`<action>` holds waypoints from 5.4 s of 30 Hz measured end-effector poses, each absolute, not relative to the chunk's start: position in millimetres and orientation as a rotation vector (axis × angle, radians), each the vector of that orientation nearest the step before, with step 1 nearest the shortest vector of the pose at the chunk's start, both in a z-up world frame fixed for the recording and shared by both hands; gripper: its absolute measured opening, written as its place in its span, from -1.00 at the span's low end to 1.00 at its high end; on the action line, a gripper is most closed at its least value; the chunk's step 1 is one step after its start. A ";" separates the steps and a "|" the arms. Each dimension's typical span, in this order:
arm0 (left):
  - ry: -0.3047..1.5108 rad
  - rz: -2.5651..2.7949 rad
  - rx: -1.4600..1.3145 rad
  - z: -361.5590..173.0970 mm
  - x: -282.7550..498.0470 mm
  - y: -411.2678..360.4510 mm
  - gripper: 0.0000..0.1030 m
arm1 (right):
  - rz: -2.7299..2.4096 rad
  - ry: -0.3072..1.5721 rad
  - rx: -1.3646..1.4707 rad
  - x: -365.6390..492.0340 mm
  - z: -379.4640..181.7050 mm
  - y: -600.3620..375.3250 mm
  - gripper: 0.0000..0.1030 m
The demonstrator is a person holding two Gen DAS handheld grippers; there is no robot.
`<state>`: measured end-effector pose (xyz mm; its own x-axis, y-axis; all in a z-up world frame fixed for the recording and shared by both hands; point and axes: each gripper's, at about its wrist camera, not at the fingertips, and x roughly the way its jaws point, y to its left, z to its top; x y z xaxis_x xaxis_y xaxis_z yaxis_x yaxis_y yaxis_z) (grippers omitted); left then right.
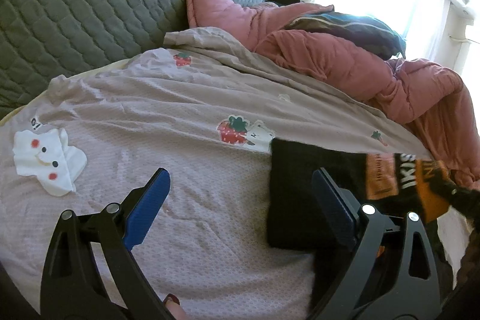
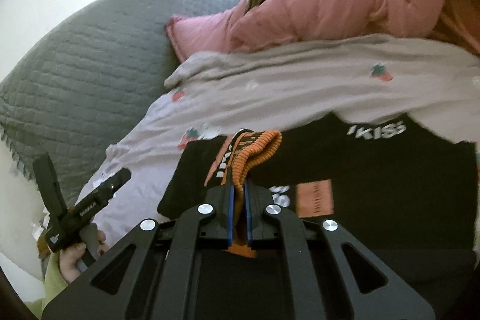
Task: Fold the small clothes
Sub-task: 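Lift the held cuff and fold it further over the shirt with the right tool, then open the right tool and release the cuff onto the shirt body, then move both tools back to the hem of the black sweatshirt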
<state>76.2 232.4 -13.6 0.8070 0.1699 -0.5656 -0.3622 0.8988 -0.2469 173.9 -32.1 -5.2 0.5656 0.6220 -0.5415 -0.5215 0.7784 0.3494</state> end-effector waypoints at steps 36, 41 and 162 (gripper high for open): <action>0.687 -0.006 -0.189 -6.7 115.2 126.8 0.72 | 0.362 0.621 0.169 166.7 -20.4 -174.9 -0.91; 0.762 -0.043 -0.183 -17.0 139.4 99.8 0.72 | 0.359 0.628 0.172 165.9 -26.2 -179.1 -0.91; 0.774 0.030 -0.003 -12.8 77.4 102.2 0.81 | 0.293 0.708 0.039 109.8 -35.1 -177.0 0.64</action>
<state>77.4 102.2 -12.8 0.7145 0.0261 -0.6991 -0.0284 0.9996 0.0083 109.8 -177.0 -35.1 0.7202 0.2788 -0.6353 -0.2522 0.9583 0.1345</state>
